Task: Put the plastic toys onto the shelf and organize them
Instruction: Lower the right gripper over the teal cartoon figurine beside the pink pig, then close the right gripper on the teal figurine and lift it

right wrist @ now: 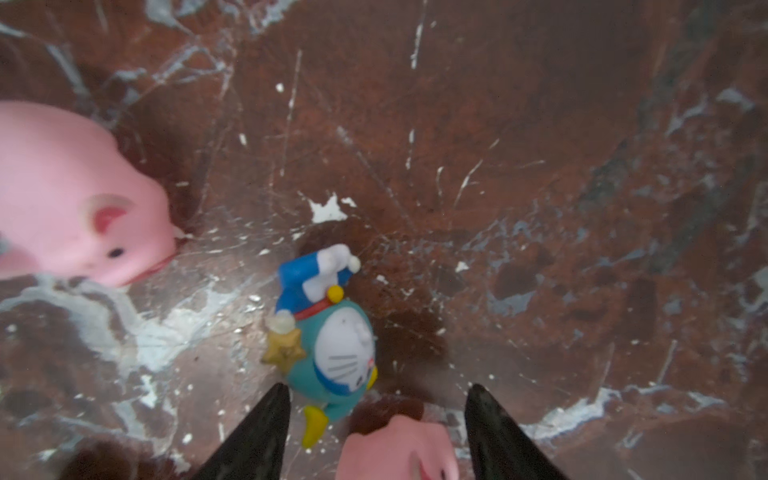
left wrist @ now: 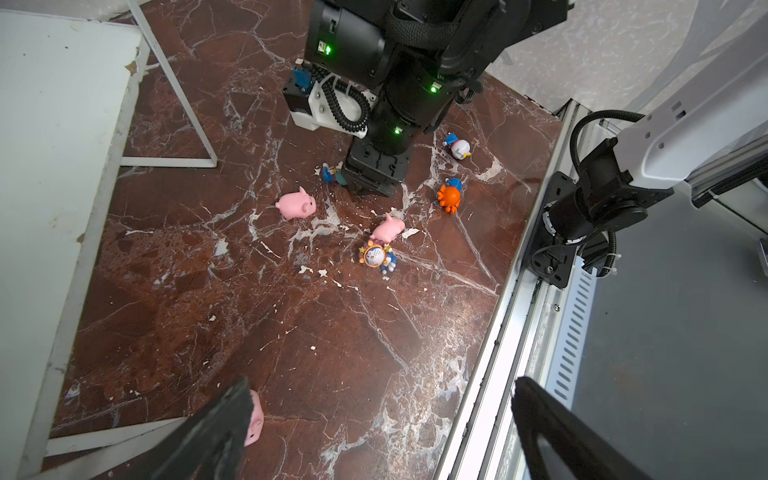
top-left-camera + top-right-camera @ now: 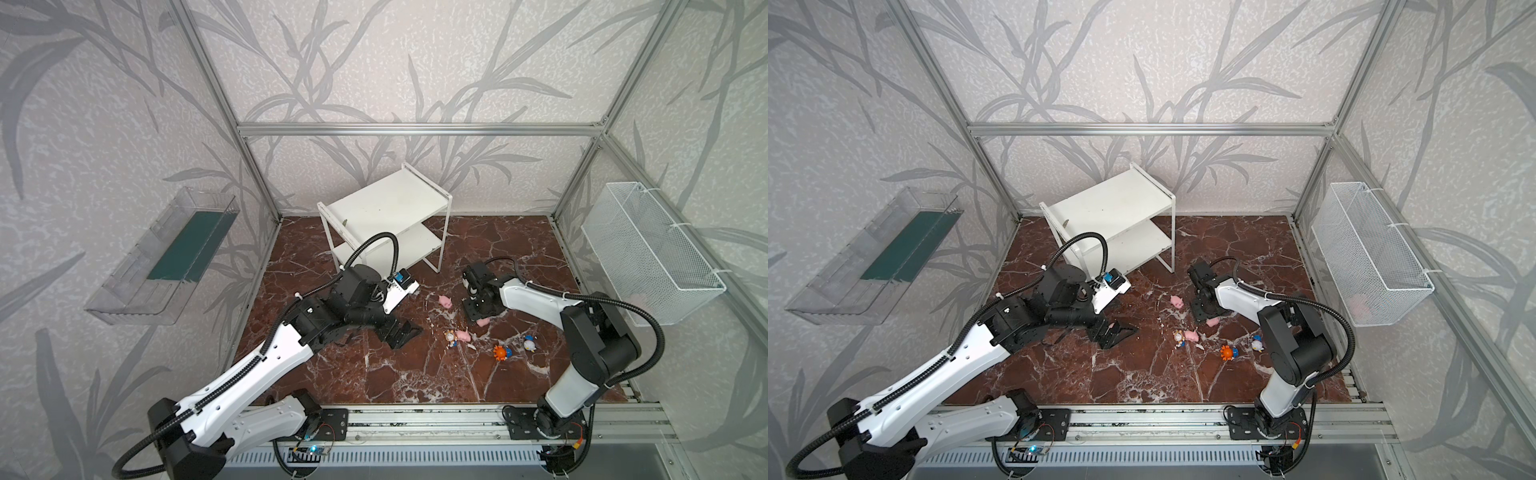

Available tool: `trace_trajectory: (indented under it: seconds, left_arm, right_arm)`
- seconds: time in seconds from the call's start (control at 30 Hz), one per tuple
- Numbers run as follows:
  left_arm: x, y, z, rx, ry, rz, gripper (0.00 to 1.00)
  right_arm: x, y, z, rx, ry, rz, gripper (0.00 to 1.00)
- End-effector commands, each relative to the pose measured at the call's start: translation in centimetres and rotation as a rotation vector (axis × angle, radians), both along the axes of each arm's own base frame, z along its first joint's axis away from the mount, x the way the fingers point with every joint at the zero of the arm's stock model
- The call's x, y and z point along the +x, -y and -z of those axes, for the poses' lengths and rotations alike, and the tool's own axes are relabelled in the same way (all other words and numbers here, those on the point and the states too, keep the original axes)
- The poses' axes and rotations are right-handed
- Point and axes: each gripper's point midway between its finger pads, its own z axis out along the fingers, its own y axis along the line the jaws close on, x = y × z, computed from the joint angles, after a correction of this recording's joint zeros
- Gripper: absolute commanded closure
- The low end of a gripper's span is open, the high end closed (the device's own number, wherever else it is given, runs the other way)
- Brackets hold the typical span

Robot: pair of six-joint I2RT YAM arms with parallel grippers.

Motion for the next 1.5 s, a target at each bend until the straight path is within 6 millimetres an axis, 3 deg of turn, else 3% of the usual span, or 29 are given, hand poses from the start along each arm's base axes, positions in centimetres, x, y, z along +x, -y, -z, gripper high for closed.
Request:
trace_trajectory:
  seconds: [0.0, 0.43, 0.63, 0.83, 1.0, 1.13, 1.47]
  left_arm:
    - [0.4, -0.6, -0.1, 0.014, 0.043, -0.008, 0.01]
    - [0.7, -1.3, 0.1, 0.013, 0.046, -0.031, 0.01]
    - [0.8, -1.1, 0.3, 0.017, 0.033, -0.028, 0.01]
    - [1.3, -1.4, 0.5, 0.026, 0.033, -0.044, 0.01]
    - [1.3, -1.3, 0.5, 0.016, 0.024, -0.042, 0.01]
    - [1.3, -1.2, 0.5, 0.014, 0.019, -0.041, 0.01]
    - [1.3, -1.4, 0.5, 0.016, 0.027, -0.044, 0.01]
  right_arm:
    - [1.4, 1.5, -0.1, -0.064, -0.003, 0.014, 0.32]
    - [7.7, 4.6, -1.5, -0.128, 0.044, 0.042, 0.32]
    - [8.5, 5.5, -1.9, -0.087, 0.048, 0.065, 0.32]
    - [6.2, 2.6, -3.1, 0.146, 0.060, 0.084, 0.34]
    - [5.1, 0.0, -3.2, 0.348, 0.043, 0.112, 0.43]
    - [5.5, -1.2, -3.1, 0.461, 0.052, 0.151, 0.44]
    - [8.4, -2.0, -2.6, 0.637, 0.075, 0.254, 0.46]
